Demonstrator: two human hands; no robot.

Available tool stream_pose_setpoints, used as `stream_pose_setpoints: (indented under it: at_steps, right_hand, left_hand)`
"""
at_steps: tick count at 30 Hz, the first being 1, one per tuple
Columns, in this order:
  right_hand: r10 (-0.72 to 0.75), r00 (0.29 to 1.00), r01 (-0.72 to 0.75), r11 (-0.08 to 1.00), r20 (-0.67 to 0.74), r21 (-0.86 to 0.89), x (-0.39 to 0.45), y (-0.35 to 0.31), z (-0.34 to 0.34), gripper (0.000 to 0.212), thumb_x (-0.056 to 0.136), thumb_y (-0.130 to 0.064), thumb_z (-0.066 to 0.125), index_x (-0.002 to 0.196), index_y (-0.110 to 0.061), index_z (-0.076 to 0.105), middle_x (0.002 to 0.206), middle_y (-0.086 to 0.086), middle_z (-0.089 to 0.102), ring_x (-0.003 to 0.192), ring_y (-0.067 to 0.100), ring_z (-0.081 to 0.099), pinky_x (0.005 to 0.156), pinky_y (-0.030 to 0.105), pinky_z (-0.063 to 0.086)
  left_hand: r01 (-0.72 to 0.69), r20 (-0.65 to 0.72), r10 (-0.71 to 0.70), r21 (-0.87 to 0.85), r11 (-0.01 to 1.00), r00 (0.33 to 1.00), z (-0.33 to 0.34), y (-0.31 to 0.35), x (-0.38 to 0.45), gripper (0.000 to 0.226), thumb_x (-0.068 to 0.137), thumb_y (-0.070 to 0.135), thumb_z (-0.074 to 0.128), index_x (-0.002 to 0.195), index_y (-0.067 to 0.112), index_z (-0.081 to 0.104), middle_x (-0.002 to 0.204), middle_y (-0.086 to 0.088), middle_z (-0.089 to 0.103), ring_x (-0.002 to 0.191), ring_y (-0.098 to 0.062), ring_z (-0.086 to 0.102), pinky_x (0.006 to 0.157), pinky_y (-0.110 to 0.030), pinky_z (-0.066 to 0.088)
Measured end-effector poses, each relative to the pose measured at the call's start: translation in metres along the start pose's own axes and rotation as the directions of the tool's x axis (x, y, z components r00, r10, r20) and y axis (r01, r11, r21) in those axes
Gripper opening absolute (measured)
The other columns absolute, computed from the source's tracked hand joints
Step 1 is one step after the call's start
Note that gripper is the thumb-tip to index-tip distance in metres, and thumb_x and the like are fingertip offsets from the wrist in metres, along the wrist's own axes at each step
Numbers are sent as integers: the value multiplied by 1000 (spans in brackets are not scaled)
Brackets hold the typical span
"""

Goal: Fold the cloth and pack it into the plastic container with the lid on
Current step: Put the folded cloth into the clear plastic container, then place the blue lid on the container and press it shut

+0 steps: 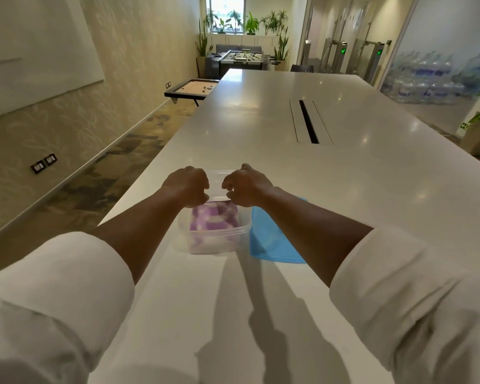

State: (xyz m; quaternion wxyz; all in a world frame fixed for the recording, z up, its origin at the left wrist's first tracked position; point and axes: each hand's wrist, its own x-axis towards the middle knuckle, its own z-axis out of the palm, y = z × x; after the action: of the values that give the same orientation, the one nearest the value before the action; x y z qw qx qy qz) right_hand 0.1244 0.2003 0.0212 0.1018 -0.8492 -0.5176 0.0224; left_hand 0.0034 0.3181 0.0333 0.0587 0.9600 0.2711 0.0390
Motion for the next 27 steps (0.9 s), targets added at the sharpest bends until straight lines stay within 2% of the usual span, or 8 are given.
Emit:
stream_pose_setpoints:
  at_steps: [3,6,14,17,21,23,25,27]
  right_hand:
    - [82,994,-70,987,-78,147,-1,10,-4,29,86,-29,57,112,-30,68,119,-2,67,116,17,52,94,37,50]
    - [208,963,-145,934,-169,326,-5,21,-12,22,81,-27,60,100,-28,72,109,-2,71,98,18,65,90,34,55]
    - [364,912,-273,883,-189,383,-29,60,-31,26,82,-20,63,107,-18,71,114,1,70,105,18,62,92,32,53]
    - [431,888,-338,848,-159,408,-38,75,-34,26,80,-19,65,106,-20,71,114,-1,68,103,18,63,89,32,53]
    - [508,856,-411,785,-102,463,-55,92,-36,15,74,-18,64,88,-24,68,102,-2,69,92,19,66,83,33,57]
    - [535,842,-446,766,-73,463,-64,99,-37,8,72,-16,63,73,-24,63,88,-2,66,81,19,64,69,30,55]
    - [544,838,-468,758,-45,454,-72,103,-36,16,70,-13,60,59,-22,52,71,-1,58,66,20,58,57,26,45]
    - [554,833,-492,741,-3,456,-80,106,-32,17,68,-11,57,56,-17,47,61,1,51,53,19,51,52,24,41]
  left_hand:
    - [18,-70,-26,-110,994,997,-5,9,1,21,82,28,70,103,27,75,111,2,73,99,-21,69,91,-33,54]
    - [-26,-138,4,-157,987,990,-11,21,2,19,83,27,64,97,28,78,110,4,75,97,-19,70,91,-32,55]
    - [-127,-264,25,-381,916,964,-23,76,1,22,86,21,62,102,23,77,107,2,76,100,-18,69,91,-27,51]
    - [-97,-234,-5,-425,900,972,-18,98,0,28,85,21,58,107,24,75,111,1,73,102,-20,67,88,-24,48]
    - [-37,-126,-14,-396,917,992,-2,123,2,34,82,26,58,114,28,68,112,2,72,107,-20,65,90,-26,48]
    - [1,-58,-24,-362,932,998,7,134,4,39,82,30,59,122,26,63,121,0,68,112,-21,62,93,-28,47]
    - [22,-2,-24,-320,947,1000,17,144,3,47,85,30,59,131,19,55,130,-6,62,118,-25,59,93,-30,45]
    - [37,52,-22,-294,955,998,24,155,0,53,87,26,58,137,12,47,133,-11,59,120,-29,57,91,-31,45]
